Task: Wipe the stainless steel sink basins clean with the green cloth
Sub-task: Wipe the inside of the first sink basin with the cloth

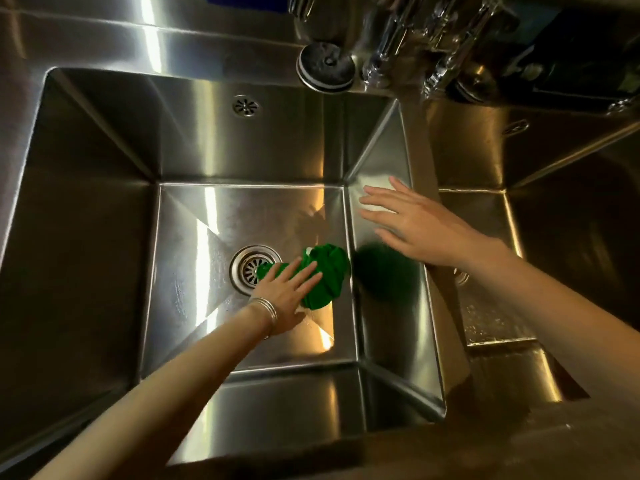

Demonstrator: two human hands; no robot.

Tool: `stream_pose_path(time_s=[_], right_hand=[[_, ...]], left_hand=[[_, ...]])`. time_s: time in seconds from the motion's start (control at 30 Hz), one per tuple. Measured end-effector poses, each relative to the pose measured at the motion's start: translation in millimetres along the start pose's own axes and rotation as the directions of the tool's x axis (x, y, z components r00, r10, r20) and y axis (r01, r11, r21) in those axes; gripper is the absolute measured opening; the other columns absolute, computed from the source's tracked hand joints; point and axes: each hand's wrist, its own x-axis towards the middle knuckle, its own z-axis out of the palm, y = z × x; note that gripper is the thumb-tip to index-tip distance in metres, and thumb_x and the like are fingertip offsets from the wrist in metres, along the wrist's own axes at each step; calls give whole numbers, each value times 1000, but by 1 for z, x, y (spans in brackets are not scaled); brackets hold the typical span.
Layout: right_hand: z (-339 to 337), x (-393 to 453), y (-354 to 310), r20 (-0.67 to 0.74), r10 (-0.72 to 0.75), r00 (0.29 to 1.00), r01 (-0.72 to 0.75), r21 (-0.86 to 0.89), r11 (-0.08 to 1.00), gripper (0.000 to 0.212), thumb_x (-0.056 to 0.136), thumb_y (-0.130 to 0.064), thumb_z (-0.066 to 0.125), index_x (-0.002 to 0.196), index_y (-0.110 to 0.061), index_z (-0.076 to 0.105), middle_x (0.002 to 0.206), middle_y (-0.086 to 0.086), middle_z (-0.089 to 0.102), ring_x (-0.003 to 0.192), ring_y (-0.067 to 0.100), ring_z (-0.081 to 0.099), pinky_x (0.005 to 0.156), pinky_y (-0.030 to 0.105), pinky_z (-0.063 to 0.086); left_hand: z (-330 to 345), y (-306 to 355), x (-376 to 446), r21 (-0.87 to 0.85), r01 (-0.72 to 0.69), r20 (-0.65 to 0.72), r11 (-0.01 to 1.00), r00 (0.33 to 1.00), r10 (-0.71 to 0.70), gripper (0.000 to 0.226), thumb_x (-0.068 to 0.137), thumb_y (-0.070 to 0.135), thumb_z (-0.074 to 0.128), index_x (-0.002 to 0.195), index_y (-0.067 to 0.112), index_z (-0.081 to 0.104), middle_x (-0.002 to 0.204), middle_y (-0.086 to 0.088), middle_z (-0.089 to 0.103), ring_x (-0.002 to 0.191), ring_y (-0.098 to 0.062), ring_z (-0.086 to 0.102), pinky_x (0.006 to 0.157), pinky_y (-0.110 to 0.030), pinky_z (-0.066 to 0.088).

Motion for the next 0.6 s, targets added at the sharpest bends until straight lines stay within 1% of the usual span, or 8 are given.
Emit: stream_pose_path(time_s=[0.1, 0.17, 0.23, 0.27, 0.33, 0.37, 0.5, 0.6], right_hand=[[10, 6, 12, -65, -41, 997, 38, -39, 999, 45, 94, -31, 32, 122, -10, 61, 128, 11, 59, 129, 25, 46, 114, 44, 18], [11, 7, 15, -124, -85, 989, 88, 20, 996, 38, 94, -29, 37, 112, -11, 66, 120, 9, 63, 124, 24, 50, 115, 43, 22], [10, 7, 22, -137, -153, 979, 160, 40, 986, 33, 94, -29, 40, 99, -12, 69, 109, 6, 65, 115, 23, 55, 113, 43, 27], [7, 8, 25, -127, -187, 974, 193, 36, 981, 32, 93, -29, 42, 95, -12, 68, 104, 6, 65, 109, 23, 56, 109, 44, 32], [3, 14, 33, -88, -248, 965, 251, 26, 968, 30, 92, -30, 43, 89, -11, 66, 97, 6, 63, 99, 24, 58, 96, 45, 42], [1, 17, 35, -62, -273, 960, 274, 17, 961, 30, 91, -31, 43, 87, -11, 66, 95, 6, 63, 96, 24, 58, 91, 45, 45], [0, 24, 40, 35, -349, 936, 350, -24, 936, 35, 92, -39, 38, 91, -19, 67, 95, -2, 65, 95, 20, 58, 90, 38, 43], [4, 23, 42, 37, -352, 935, 353, -23, 935, 32, 92, -40, 39, 94, -24, 67, 93, -7, 64, 96, 17, 56, 87, 33, 38]], left_hand=[[30, 8, 43, 55, -36, 2, 998, 999, 36, 76, 93, 47, 39, 147, 27, -11, 156, 1, -17, 142, -27, -16, 114, -49, -5], [45, 13, 58, 86, -57, -17, 995, 998, 59, 75, 94, 46, 39, 146, 29, -13, 153, -1, -24, 141, -29, -19, 113, -50, -6], [55, 16, 69, 108, -71, -27, 992, 997, 75, 75, 95, 44, 40, 146, 31, -14, 148, -2, -31, 140, -31, -21, 111, -53, -8], [58, 17, 74, 123, -66, -31, 990, 997, 70, 75, 95, 41, 40, 145, 31, -15, 148, -3, -31, 140, -33, -21, 110, -54, -10], [62, 21, 84, 150, -34, -55, 988, 998, 42, 73, 97, 34, 40, 145, 29, -15, 153, -10, -24, 139, -37, -19, 108, -55, -13], [62, 23, 90, 147, -18, -67, 989, 997, 28, 72, 98, 30, 39, 146, 27, -13, 154, -12, -20, 139, -38, -18, 107, -55, -13], [54, 18, 118, 100, 29, -85, 995, 996, -21, 64, 98, 19, 35, 148, 24, -5, 155, -15, -10, 140, -39, -12, 111, -54, -7], [36, -2, 149, -4, 149, -137, 989, 979, -148, 64, 98, 22, 36, 148, 25, -3, 156, -14, -7, 141, -38, -10, 113, -51, -3]])
